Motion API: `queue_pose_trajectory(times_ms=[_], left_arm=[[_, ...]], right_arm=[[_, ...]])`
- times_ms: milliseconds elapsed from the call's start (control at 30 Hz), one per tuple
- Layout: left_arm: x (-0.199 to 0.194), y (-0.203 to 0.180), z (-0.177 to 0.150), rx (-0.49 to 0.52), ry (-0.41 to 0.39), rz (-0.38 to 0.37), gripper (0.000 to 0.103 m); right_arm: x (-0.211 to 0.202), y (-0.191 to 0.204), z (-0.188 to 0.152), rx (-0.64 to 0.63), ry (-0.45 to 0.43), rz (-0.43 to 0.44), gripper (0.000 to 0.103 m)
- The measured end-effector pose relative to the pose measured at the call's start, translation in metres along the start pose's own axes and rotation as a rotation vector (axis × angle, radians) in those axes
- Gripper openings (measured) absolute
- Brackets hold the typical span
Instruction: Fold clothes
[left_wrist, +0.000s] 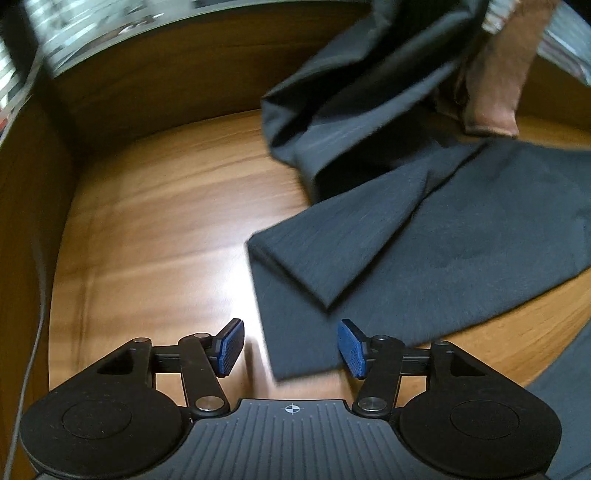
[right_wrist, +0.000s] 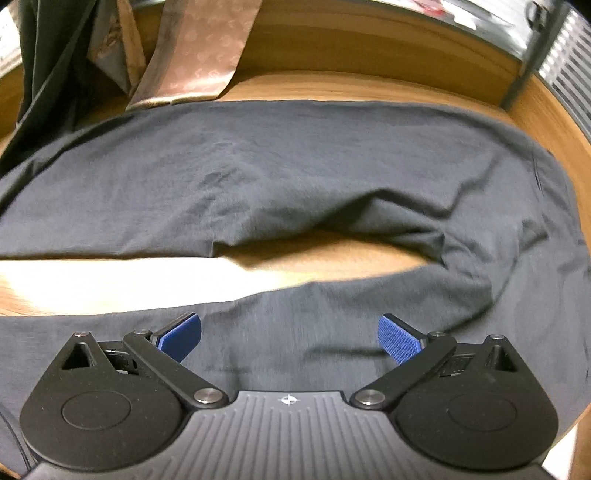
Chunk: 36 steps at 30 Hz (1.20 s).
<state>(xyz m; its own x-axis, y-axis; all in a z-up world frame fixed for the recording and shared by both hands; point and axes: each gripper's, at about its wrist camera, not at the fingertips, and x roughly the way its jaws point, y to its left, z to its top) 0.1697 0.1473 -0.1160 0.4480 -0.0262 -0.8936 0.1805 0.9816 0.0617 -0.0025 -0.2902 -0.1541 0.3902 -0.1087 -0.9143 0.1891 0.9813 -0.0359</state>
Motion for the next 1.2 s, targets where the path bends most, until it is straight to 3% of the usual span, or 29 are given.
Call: queue_pose_trajectory(times_ms=[200, 267, 333, 400, 467, 600, 700, 833, 967, 1033, 1200], left_arm=[[0.018, -0.023, 0.019, 0.192, -0.016, 0.002, 0.06], [0.02, -0.03, 0.021, 0.269, -0.035, 0.014, 0.044], [0.021, -0.035, 0.024, 0.341, -0.056, 0.024, 0.017], [0.015, -0.034, 0.031, 0.344, -0.089, 0.033, 0.011], [0.008, -0.027, 0.042, 0.308, -0.126, 0.035, 0.011], [0.001, 0.002, 0.075, 0.131, -0.159, 0.006, 0.012], [0.004, 0.028, 0.095, -0.032, -0.179, 0.013, 0.021], [0.007, 0.066, 0.107, -0.282, -0.184, 0.021, 0.021], [0.005, 0.082, 0.102, -0.352, -0.146, -0.002, 0.024], [0.004, 0.081, 0.094, -0.34, -0.106, -0.004, 0.031], [0.005, 0.074, 0.064, -0.327, -0.033, -0.023, 0.036]], right_arm=[[0.018, 0.007, 0.019, -0.043, 0.053, -0.007, 0.102], [0.023, 0.008, 0.023, -0.052, 0.064, -0.011, 0.102], [0.025, 0.007, 0.027, -0.059, 0.071, -0.016, 0.102], [0.028, 0.006, 0.029, -0.065, 0.08, -0.02, 0.102], [0.03, 0.004, 0.031, -0.064, 0.084, -0.025, 0.102], [0.032, 0.001, 0.033, -0.039, 0.082, -0.022, 0.102], [0.034, -0.003, 0.035, -0.007, 0.085, 0.004, 0.102], [0.036, -0.004, 0.037, 0.027, 0.086, 0.034, 0.102], [0.036, -0.004, 0.04, 0.055, 0.068, 0.047, 0.102], [0.036, -0.002, 0.041, 0.056, 0.059, 0.05, 0.102], [0.034, 0.006, 0.041, 0.019, 0.048, 0.053, 0.102]])
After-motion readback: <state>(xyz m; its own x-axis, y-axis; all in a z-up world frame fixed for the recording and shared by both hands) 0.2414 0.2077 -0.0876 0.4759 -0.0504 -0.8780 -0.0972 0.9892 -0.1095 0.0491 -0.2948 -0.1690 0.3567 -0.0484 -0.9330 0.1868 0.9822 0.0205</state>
